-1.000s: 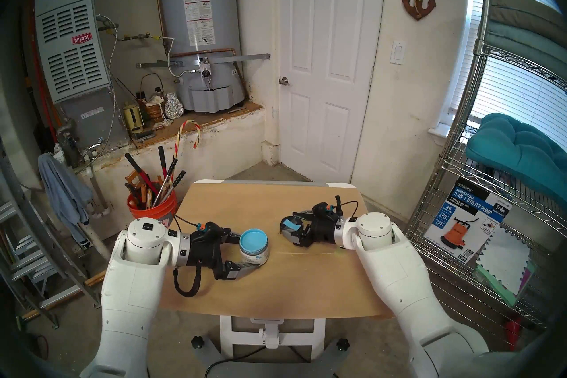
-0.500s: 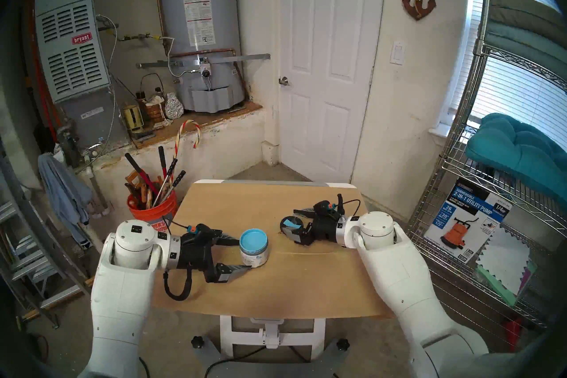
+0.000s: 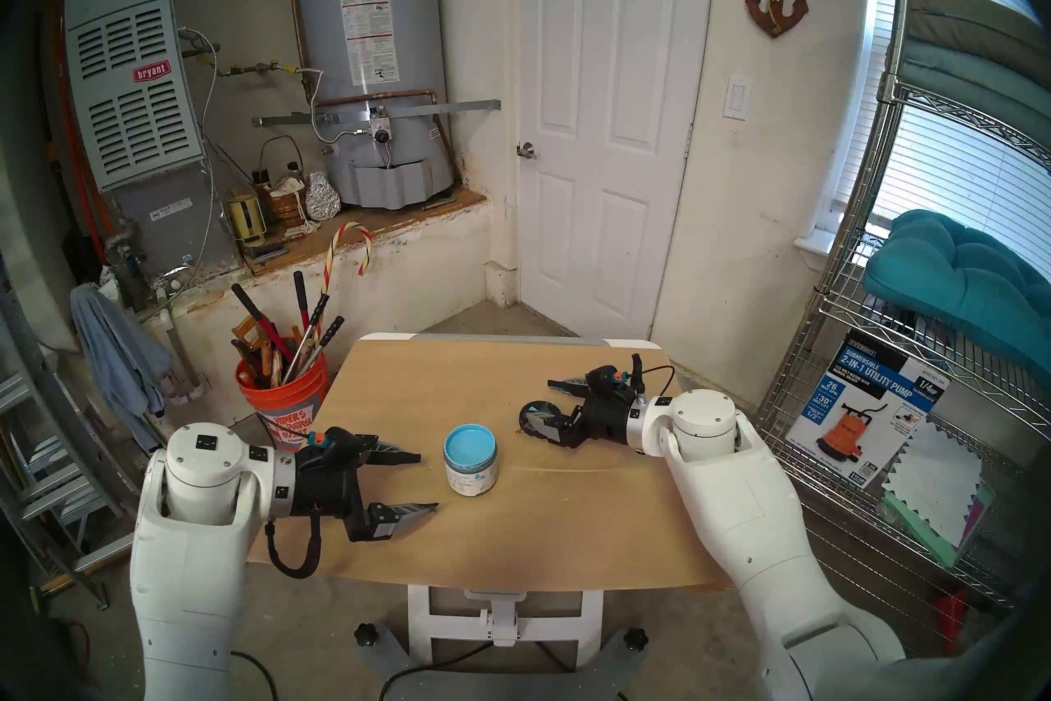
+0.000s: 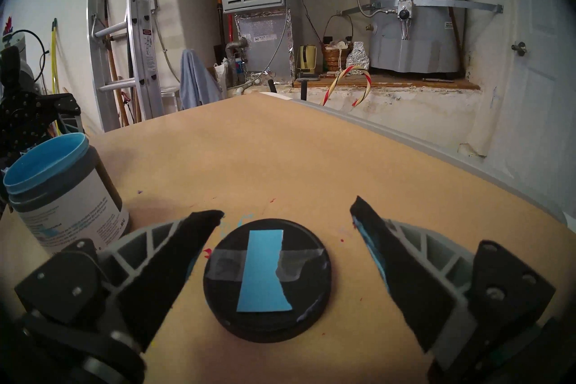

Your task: Open paint jar

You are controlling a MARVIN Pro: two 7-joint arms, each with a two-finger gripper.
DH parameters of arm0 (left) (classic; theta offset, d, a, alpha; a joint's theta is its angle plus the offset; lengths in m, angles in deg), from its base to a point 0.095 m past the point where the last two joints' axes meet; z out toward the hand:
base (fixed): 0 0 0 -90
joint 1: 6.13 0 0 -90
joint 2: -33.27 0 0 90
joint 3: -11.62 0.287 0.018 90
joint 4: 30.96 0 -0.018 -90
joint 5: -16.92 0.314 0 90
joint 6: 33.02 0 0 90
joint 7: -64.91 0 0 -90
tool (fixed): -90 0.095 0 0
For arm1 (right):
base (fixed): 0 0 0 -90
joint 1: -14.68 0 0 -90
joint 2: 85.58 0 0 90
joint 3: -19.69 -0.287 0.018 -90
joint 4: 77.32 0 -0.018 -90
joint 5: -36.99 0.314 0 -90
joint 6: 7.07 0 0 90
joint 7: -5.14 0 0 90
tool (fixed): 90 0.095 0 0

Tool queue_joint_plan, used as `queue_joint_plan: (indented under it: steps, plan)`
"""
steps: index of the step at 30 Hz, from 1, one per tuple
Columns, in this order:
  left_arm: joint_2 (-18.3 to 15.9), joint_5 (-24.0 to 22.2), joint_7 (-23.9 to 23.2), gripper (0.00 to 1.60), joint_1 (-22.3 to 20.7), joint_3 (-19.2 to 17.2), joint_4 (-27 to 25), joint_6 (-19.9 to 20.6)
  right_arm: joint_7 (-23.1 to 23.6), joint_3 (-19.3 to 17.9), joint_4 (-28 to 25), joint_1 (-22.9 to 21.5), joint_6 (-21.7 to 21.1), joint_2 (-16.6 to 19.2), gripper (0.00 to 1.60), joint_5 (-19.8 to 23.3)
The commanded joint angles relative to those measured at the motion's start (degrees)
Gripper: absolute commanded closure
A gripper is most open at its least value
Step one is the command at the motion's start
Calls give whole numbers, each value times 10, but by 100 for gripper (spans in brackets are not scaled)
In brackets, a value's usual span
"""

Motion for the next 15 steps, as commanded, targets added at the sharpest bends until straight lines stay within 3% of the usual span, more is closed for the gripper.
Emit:
queue_joint_plan:
  steps: [1,2,3,6,8,15]
  plan:
    - [24,-22,20,0,42,-41,-63,-12,-2,-6,-28,2,-2,-5,0,9]
    - [24,-16,27,0,44,-42,-67,-15,-2,-7,-30,4,-2,-6,0,9]
    - [54,-25,53,0,57,-62,-92,-22,-8,-12,-37,9,1,-8,0,10]
    - [74,-7,98,0,48,-70,-113,-26,-16,-19,-50,14,3,-11,0,12]
    - [67,12,106,0,31,-72,-119,-22,-21,-22,-54,15,4,-13,0,13]
    - [65,10,184,0,-26,-79,-126,-2,-48,-41,-67,19,7,-24,0,18]
